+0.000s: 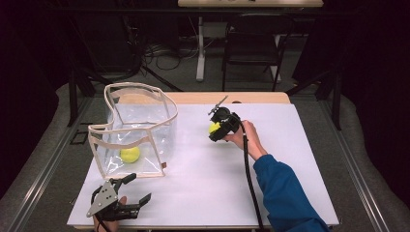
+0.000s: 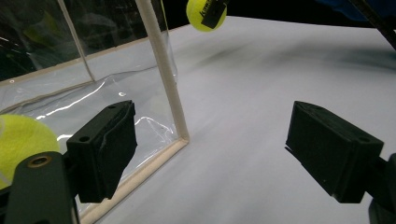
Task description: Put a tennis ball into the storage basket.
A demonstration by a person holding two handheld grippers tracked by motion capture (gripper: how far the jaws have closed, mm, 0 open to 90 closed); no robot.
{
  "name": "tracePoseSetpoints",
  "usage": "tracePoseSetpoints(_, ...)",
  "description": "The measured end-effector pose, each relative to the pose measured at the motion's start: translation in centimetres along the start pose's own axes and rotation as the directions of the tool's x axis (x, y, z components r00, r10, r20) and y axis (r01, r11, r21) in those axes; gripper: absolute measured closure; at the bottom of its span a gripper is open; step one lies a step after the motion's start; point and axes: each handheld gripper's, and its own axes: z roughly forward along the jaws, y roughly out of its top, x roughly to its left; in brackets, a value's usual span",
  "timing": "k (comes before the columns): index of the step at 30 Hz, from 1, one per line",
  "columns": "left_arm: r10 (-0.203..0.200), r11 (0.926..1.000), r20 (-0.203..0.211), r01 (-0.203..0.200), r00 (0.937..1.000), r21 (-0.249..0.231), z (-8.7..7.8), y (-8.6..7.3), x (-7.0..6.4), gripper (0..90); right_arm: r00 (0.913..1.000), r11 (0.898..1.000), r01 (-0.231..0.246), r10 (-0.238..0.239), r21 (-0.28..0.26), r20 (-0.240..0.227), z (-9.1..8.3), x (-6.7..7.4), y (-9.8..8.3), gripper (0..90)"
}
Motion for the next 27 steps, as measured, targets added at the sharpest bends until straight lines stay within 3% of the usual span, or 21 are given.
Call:
tracePoseSetpoints(13, 0.004, 1.0000, 0.003, -0.004, 1.0000, 0.001, 0.0, 0.0, 0.1, 15.7, 0.9996, 1.000, 0.026, -0.026, -0.014, 0.008, -1.8, 0.5, 0.6, 25.9)
tracePoseSetpoints(14, 0.001, 1.0000, -0.018, -0.001, 0.9998, -0.009, 0.1, 0.0, 0.0, 15.8, 0.9995, 0.999, 0.029, -0.029, -0.022, 0.010, -1.8, 0.6, 0.6, 26.0)
tracePoseSetpoints(15, 0.001, 1.0000, -0.001, -0.001, 1.0000, -0.005, 0.0, 0.0, 0.1, 15.8, 0.9997, 1.000, 0.025, -0.025, -0.017, 0.008, -2.0, 0.7, 0.7, 25.9)
tracePoseSetpoints(27, 0.004, 1.0000, 0.004, -0.004, 1.0000, -0.002, 0.1, 0.0, 0.2, 15.8, 0.9983, 0.998, 0.057, -0.056, -0.028, 0.016, -3.1, 1.4, 1.2, 25.9)
